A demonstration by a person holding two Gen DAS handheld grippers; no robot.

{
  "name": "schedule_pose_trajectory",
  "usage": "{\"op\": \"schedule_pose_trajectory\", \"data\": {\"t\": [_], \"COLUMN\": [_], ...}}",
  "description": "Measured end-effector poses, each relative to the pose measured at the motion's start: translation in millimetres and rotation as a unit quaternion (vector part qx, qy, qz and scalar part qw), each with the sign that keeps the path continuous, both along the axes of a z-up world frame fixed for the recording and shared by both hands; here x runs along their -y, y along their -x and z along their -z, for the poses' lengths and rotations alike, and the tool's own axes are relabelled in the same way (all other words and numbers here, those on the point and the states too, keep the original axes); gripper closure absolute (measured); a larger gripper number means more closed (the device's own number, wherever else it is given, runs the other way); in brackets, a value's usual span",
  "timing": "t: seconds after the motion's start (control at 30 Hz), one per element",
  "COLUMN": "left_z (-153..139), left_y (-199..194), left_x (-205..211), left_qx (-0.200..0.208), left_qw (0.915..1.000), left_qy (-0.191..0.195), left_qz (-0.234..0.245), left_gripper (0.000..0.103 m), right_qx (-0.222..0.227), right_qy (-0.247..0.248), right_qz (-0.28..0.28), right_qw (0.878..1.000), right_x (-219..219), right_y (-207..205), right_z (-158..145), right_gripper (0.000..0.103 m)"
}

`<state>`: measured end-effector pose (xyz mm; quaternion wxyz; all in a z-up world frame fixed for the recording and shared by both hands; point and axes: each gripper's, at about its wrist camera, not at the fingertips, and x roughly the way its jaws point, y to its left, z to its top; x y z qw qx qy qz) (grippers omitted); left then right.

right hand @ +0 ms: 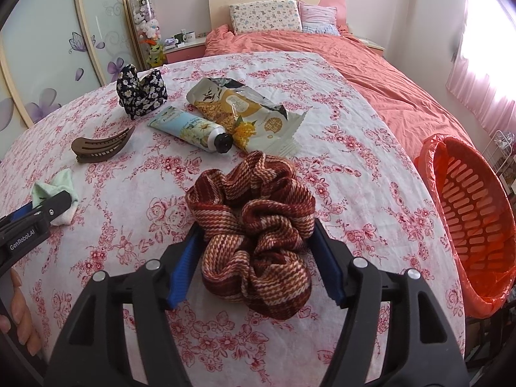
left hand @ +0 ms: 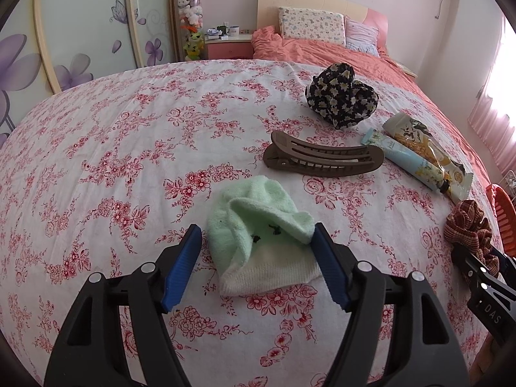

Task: Collect trash
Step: 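Carry cloth and scrunchie over the red basket and open both tools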

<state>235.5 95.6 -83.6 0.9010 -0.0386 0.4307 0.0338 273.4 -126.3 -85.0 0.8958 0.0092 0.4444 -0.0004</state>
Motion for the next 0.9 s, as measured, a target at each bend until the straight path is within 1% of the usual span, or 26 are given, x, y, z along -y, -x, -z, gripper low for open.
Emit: {"op": "schedule_pose_trajectory", "data": {"t": [0.4, 0.43, 0.47, 0.5, 0.53, 0.57, 0.6, 0.63, 0.7, 0.9], "left_z": [0, 0, -1, -1, -1, -1, -1, -2, -4, -17], "left_y": [0, 0, 1, 2, 4, 6, 7, 9, 11, 15], "left_x": [0, -2, -1, 0, 2, 4, 6, 8, 13, 18], "left_qx": [0.002, 0.005, 0.007, 0.009, 0.011, 0.011, 0.012, 0.014, 0.016, 0.026], "left_qw": [1.0, 0.9999, 0.9998, 0.9997, 0.9991, 0.9989, 0.9987, 0.9983, 0.998, 0.9976], "left_qy": [0.004, 0.012, 0.013, 0.012, 0.015, 0.014, 0.012, 0.009, -0.001, -0.004], "left_qz": [0.001, 0.005, 0.011, 0.022, 0.037, 0.043, 0.049, 0.056, 0.061, 0.064], "left_gripper": [0.033, 0.038, 0.043, 0.055, 0.064, 0.067, 0.074, 0.081, 0.087, 0.088], "right_qx": [0.0, 0.001, 0.004, 0.009, 0.011, 0.011, 0.012, 0.012, 0.015, 0.05], "right_qy": [0.0, -0.001, -0.001, -0.004, -0.012, -0.017, -0.022, -0.031, -0.051, -0.062], "right_qz": [0.0, 0.0, 0.002, -0.001, -0.007, -0.01, -0.011, -0.012, -0.011, -0.007], "right_qw": [1.0, 1.0, 1.0, 1.0, 1.0, 1.0, 1.0, 0.999, 0.999, 0.997], "right_x": [0, 0, 1, 2, 3, 4, 5, 8, 12, 25], "right_y": [0, 0, 1, 2, 3, 4, 5, 7, 10, 27], "right_z": [0, -1, -1, -2, -3, -3, -3, -4, -8, -36], "right_gripper": [0.037, 0.037, 0.043, 0.057, 0.061, 0.065, 0.068, 0.069, 0.071, 0.071]}}
